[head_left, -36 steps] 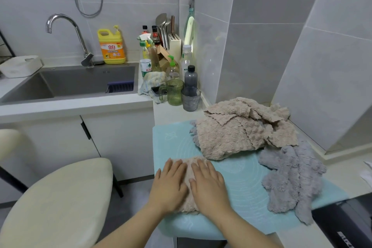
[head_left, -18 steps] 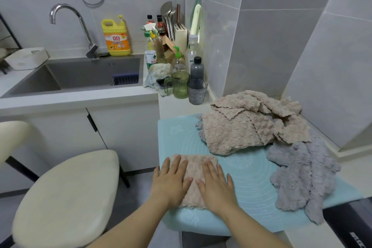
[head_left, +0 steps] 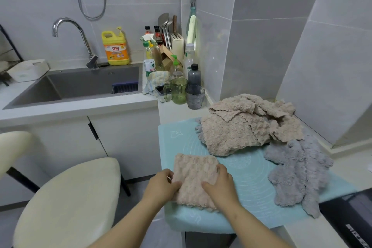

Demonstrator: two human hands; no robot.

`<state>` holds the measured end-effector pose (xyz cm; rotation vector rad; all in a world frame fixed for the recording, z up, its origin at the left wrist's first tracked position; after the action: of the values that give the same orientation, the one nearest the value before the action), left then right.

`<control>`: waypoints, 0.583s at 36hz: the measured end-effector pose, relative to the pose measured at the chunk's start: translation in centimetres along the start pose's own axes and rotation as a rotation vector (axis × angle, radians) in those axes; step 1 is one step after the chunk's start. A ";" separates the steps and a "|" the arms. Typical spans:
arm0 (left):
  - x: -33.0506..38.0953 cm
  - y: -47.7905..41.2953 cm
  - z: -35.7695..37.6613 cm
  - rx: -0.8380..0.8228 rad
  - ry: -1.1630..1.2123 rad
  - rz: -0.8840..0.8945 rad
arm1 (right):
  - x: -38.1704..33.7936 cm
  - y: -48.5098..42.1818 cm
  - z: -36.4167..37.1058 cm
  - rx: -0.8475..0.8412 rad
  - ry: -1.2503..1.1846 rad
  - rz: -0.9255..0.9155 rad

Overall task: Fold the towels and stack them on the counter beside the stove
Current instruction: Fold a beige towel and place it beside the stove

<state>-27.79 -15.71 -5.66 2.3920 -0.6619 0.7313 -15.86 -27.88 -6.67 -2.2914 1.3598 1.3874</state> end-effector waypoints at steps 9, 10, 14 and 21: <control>0.3 -0.3 0.5 -0.058 0.113 -0.097 | 0.3 -0.3 -0.6 -0.112 -0.183 0.175; 0.4 -0.2 0.4 -0.079 0.124 -0.106 | 0.3 -0.2 -0.6 -0.120 -0.227 0.187; 1.4 0.3 0.1 -0.175 0.121 -0.092 | 0.2 0.8 -1.0 -0.175 -0.440 0.217; 2.9 2.4 -1.2 -0.329 0.599 -0.144 | 0.2 3.3 -2.4 -0.179 -0.772 0.218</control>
<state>-27.44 -17.53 -2.19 1.7691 -0.3201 1.1100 -16.74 -31.15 -4.38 -1.4136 1.2547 2.2078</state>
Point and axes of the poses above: each hand's wrist, its own y-axis away from the middle knuckle, its own z-axis out of the palm, x = y × z, the point moved 1 cm from there along -y, towards the middle knuckle, and after that the axes turned 2 degrees about -x, right-handed, at the moved point
